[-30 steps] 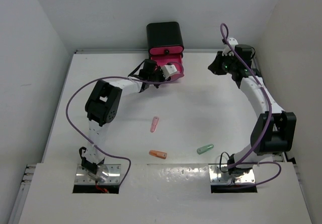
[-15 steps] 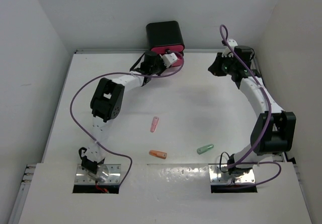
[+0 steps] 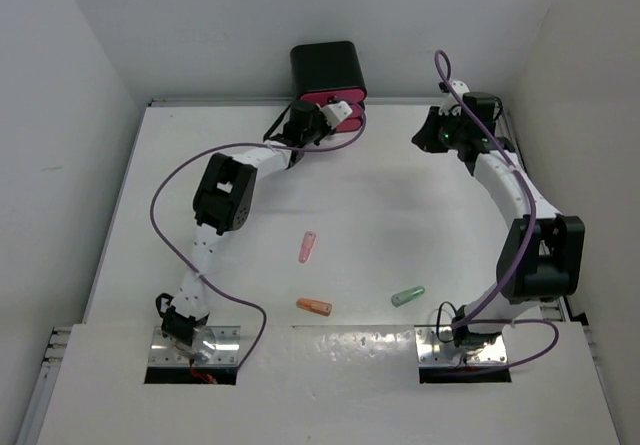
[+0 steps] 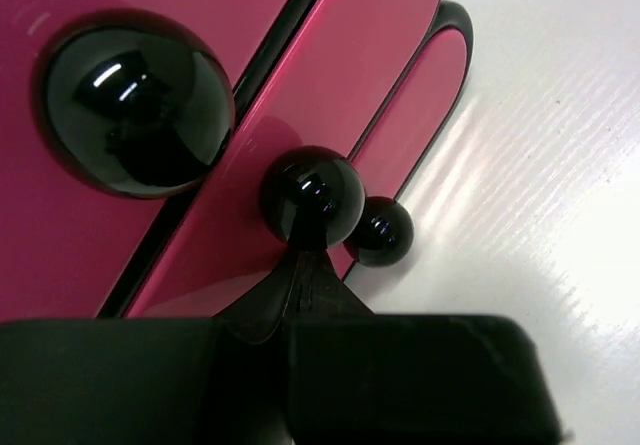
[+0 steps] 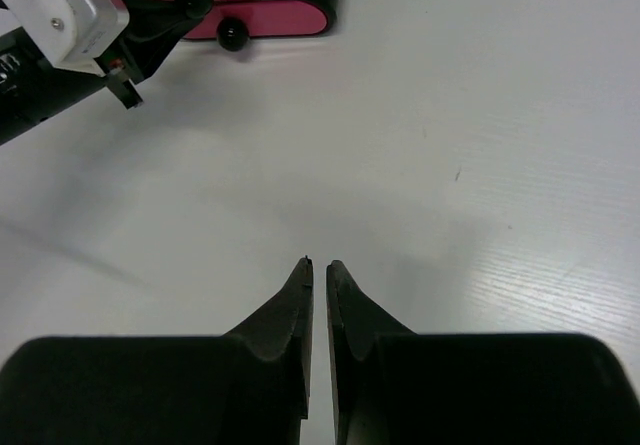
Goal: Sort the stationery into containers
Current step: Close the drawer in the storage box, then open the drawer in the storage box.
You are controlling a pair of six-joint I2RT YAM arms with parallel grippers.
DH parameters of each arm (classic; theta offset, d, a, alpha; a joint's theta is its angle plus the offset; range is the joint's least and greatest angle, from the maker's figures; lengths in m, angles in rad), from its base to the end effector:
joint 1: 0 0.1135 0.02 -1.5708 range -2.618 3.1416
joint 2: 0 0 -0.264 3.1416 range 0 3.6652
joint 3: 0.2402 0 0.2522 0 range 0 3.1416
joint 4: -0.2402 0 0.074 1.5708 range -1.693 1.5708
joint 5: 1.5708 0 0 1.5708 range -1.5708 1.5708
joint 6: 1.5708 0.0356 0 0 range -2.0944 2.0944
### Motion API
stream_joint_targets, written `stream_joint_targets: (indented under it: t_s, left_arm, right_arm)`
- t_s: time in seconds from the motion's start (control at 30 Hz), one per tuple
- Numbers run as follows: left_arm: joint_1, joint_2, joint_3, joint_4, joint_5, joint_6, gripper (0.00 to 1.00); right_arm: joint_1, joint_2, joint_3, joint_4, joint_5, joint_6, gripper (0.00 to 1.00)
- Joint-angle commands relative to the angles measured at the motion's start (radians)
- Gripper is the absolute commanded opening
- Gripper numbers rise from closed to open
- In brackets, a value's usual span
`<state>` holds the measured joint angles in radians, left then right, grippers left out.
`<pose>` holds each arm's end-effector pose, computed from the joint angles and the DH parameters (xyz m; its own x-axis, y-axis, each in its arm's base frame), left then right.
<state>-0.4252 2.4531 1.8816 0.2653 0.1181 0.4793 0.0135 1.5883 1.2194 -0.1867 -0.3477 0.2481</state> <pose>0.5144 -0.2376 0.1662 -0.0075 0.5061 -0.8624 0.5809 0.7042 0.4082 0.3658 0.0171 0.2884 -0.5854 0.2230 -0.7794 -0.1634 0.9093 0.3828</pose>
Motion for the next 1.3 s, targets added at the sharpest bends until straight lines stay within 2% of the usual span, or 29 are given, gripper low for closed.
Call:
stream_joint_targets:
  t_s: [0.0, 0.1, 0.23, 0.3, 0.43, 0.5, 0.57, 0.67, 0.73, 0.77, 0.83, 0.9, 0.97, 1.03, 1.07, 1.1, 1.17, 1.2, 1.23, 1.27]
  left_arm:
    - [0.019, -0.068, -0.021, 0.127, 0.027, 0.048, 0.00]
    - [0.016, -0.132, -0.102, 0.138, 0.051, 0.094, 0.00]
    - [0.011, -0.306, -0.286, 0.157, 0.133, 0.183, 0.11]
    - [0.000, -0.368, -0.399, 0.117, 0.176, 0.261, 0.13]
    - [-0.012, -0.538, -0.588, 0.110, 0.189, 0.338, 0.19]
    - [-0.018, -0.580, -0.695, 0.165, 0.154, 0.352, 0.21]
    - [-0.018, -0.638, -0.786, 0.259, 0.087, 0.306, 0.25]
    - [-0.004, -0.695, -0.826, 0.301, -0.009, 0.184, 0.32]
    - [0.011, -0.717, -0.793, 0.244, -0.107, 0.106, 0.42]
    - [0.037, -0.721, -0.768, 0.201, -0.142, 0.029, 0.43]
    - [0.078, -0.726, -0.695, 0.032, -0.172, -0.066, 0.46]
    - [0.101, -0.735, -0.662, -0.036, -0.175, -0.097, 0.47]
    - [0.129, -0.761, -0.647, -0.113, -0.163, -0.103, 0.49]
    - [0.149, -0.792, -0.642, -0.161, -0.190, -0.125, 0.51]
    - [0.157, -0.799, -0.636, -0.216, -0.201, -0.143, 0.51]
    - [0.167, -0.818, -0.633, -0.241, -0.210, -0.166, 0.50]
    - [0.219, -0.836, -0.621, -0.321, -0.210, -0.231, 0.49]
    - [0.241, -0.848, -0.615, -0.348, -0.201, -0.244, 0.49]
    - [0.274, -0.852, -0.590, -0.403, -0.201, -0.263, 0.49]
    - [0.292, -0.852, -0.578, -0.429, -0.204, -0.271, 0.49]
  right_arm:
    - [0.014, 0.027, -0.004, 0.043, -0.014, 0.034, 0.09]
    - [0.025, 0.050, 0.003, 0.049, -0.013, 0.046, 0.10]
    - [0.032, 0.078, 0.029, 0.047, -0.011, 0.054, 0.11]
    - [0.032, 0.084, 0.035, 0.044, -0.007, 0.054, 0.11]
    - [0.031, 0.088, 0.032, 0.049, -0.002, 0.066, 0.12]
    - [0.031, 0.093, 0.026, 0.059, -0.022, 0.077, 0.14]
    - [0.029, 0.101, 0.015, 0.072, -0.052, 0.118, 0.22]
    - [0.026, 0.119, -0.015, 0.125, -0.131, 0.245, 0.31]
    - [0.031, 0.142, -0.060, 0.235, -0.164, 0.397, 0.35]
    - [0.035, 0.150, -0.072, 0.272, -0.168, 0.436, 0.36]
    - [0.081, 0.174, -0.092, 0.369, -0.149, 0.491, 0.37]
    - [0.115, 0.176, -0.100, 0.395, -0.104, 0.471, 0.37]
    - [0.158, 0.176, -0.101, 0.409, -0.027, 0.361, 0.38]
    - [0.238, 0.182, -0.083, 0.395, 0.036, 0.139, 0.41]
    - [0.299, 0.186, -0.075, 0.377, 0.070, 0.047, 0.46]
    - [0.327, 0.191, -0.074, 0.378, 0.105, -0.137, 0.48]
    - [0.399, 0.203, -0.101, 0.423, 0.177, -0.338, 0.51]
    - [0.419, 0.211, -0.116, 0.444, 0.205, -0.530, 0.53]
    - [0.469, 0.228, -0.159, 0.517, 0.278, -0.640, 0.56]
    - [0.495, 0.245, -0.187, 0.571, 0.320, -0.853, 0.60]
